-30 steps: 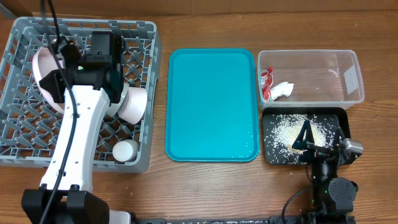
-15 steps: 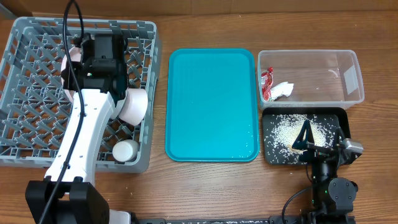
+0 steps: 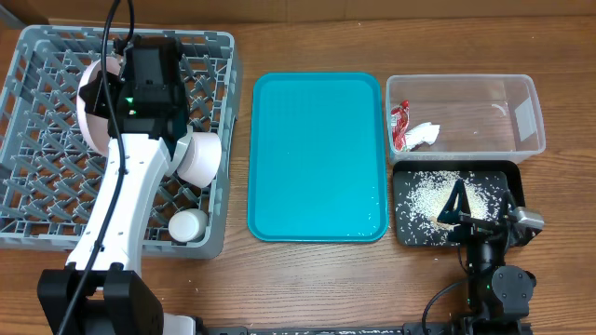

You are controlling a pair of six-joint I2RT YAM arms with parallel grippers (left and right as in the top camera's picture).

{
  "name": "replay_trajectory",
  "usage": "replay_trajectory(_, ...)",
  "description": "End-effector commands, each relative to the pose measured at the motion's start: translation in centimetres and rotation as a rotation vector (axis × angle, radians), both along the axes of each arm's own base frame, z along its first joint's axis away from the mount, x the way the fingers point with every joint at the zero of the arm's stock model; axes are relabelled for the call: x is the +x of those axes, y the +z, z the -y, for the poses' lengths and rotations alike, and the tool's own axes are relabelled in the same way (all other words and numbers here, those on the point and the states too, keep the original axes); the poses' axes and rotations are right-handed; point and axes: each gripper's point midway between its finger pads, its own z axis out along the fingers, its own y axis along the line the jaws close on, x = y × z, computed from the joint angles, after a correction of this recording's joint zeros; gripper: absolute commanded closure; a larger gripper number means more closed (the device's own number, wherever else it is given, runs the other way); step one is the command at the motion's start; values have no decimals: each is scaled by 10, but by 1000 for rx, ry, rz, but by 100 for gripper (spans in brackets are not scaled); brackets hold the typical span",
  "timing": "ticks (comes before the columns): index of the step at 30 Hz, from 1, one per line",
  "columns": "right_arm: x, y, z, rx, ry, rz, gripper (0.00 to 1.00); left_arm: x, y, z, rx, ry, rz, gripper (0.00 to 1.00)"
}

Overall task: Sort waste into correct bins and load items into the dishwasher
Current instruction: 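Carry the white plate into the dish rack and stand it upright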

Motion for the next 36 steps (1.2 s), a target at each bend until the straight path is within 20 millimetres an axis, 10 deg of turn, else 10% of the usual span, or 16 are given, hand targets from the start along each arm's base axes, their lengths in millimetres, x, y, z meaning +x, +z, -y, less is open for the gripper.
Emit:
replay_trajectory(1, 0, -1, 0, -7, -2, 4, 0, -8, 5, -7, 39, 30, -38, 96)
replay_trajectory(17, 0, -2, 0, -7, -2, 4, 0, -14, -27, 2, -103, 21, -5, 94)
replay_trajectory(23, 0, -2, 0, -7, -2, 4, 0, -15, -25, 6, -88, 20, -7, 64)
replay_trajectory(29, 0, -2, 0, -7, -2, 4, 0, -19, 19, 50, -55, -17, 188, 25)
replay_trajectory(36, 0, -2, 0, -7, -2, 4, 0, -40, 60, 137, -420, -304, 385, 23)
